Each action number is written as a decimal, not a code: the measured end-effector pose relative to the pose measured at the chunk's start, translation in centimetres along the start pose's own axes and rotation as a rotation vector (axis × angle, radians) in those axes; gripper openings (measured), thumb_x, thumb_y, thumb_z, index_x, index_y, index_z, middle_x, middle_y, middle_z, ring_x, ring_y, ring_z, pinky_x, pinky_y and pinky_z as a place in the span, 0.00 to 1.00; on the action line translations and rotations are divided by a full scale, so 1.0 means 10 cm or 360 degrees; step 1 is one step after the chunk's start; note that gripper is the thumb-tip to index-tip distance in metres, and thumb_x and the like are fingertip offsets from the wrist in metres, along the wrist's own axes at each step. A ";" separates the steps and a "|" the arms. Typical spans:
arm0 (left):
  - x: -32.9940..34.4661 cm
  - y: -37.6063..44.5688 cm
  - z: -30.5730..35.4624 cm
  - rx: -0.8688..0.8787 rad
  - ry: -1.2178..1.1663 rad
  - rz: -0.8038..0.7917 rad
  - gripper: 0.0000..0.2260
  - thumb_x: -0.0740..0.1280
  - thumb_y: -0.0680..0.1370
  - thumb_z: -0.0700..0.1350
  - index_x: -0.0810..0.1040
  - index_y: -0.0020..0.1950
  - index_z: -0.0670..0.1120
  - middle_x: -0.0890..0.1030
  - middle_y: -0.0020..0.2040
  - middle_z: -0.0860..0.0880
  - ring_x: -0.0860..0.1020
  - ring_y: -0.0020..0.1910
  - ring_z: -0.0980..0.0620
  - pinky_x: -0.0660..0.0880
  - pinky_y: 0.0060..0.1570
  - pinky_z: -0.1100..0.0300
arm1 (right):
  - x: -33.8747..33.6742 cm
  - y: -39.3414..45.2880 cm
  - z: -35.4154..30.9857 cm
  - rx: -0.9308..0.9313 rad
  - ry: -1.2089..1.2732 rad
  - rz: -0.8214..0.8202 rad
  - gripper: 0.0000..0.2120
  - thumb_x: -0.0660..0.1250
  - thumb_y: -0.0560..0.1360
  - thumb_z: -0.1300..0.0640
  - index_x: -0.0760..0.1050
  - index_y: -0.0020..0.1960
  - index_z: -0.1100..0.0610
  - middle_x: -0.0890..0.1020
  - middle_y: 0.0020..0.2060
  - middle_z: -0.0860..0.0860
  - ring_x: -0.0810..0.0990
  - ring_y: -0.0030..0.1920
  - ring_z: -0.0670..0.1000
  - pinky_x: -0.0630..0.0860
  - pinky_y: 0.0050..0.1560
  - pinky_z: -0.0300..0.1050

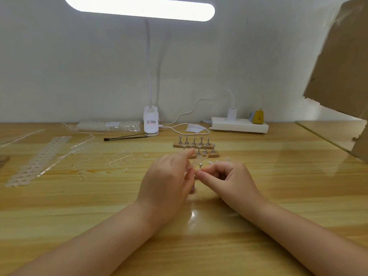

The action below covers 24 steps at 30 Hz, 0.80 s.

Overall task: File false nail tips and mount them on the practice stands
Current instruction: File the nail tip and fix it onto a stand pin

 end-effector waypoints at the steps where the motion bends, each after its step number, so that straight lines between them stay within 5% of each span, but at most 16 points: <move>1: 0.00 0.00 0.03 0.0047 0.0062 -0.0009 0.14 0.65 0.73 0.42 0.80 0.57 0.39 0.81 0.38 0.50 0.80 0.38 0.48 0.77 0.40 0.56 | 0.01 -0.01 -0.01 -0.0014 -0.0007 -0.0020 0.04 0.73 0.73 0.54 0.85 0.42 0.54 0.74 0.24 0.49 0.67 0.27 0.43 0.64 0.30 0.35; 4: 0.02 0.01 0.04 0.0064 0.0060 -0.0080 0.16 0.61 0.73 0.43 0.80 0.57 0.39 0.81 0.37 0.49 0.80 0.38 0.47 0.77 0.40 0.55 | 0.06 -0.03 -0.06 -0.0079 -0.0056 -0.0085 0.05 0.71 0.74 0.54 0.85 0.43 0.54 0.74 0.25 0.51 0.67 0.27 0.43 0.64 0.30 0.35; 10: 0.07 0.00 -0.11 -0.0129 -0.0233 -0.0138 0.16 0.71 0.71 0.36 0.78 0.58 0.44 0.79 0.40 0.53 0.78 0.41 0.52 0.76 0.44 0.52 | 0.01 0.01 0.02 0.0059 -0.0002 -0.0013 0.04 0.73 0.73 0.55 0.84 0.41 0.52 0.75 0.26 0.48 0.69 0.28 0.44 0.66 0.31 0.35; 17: 0.21 -0.03 -0.35 -0.0640 -0.0964 -0.0283 0.17 0.70 0.75 0.36 0.75 0.54 0.57 0.80 0.44 0.50 0.79 0.45 0.57 0.74 0.47 0.69 | 0.01 0.04 0.09 0.0219 0.0322 -0.0085 0.03 0.74 0.71 0.57 0.83 0.39 0.52 0.75 0.24 0.44 0.69 0.25 0.41 0.65 0.27 0.31; 21: 0.34 -0.08 -0.42 -0.0942 -0.1438 -0.0485 0.15 0.69 0.76 0.36 0.73 0.58 0.51 0.82 0.42 0.48 0.81 0.47 0.43 0.80 0.49 0.52 | 0.04 0.04 0.08 0.0293 0.0452 -0.0232 0.06 0.74 0.66 0.51 0.83 0.38 0.53 0.72 0.25 0.49 0.66 0.25 0.45 0.63 0.25 0.34; 24: 0.36 -0.10 -0.45 -0.1084 -0.1655 -0.0528 0.16 0.68 0.75 0.33 0.72 0.60 0.47 0.79 0.41 0.46 0.81 0.41 0.46 0.80 0.41 0.59 | 0.08 0.04 0.09 0.0314 0.0492 -0.0286 0.14 0.73 0.65 0.50 0.82 0.42 0.60 0.71 0.24 0.48 0.66 0.25 0.45 0.62 0.25 0.34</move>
Point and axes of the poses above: each hand's wrist, its own y-axis towards the middle knuckle, its own x-axis out of the palm, z = x × y, the point moved 8 cm from there along y, towards the middle knuckle
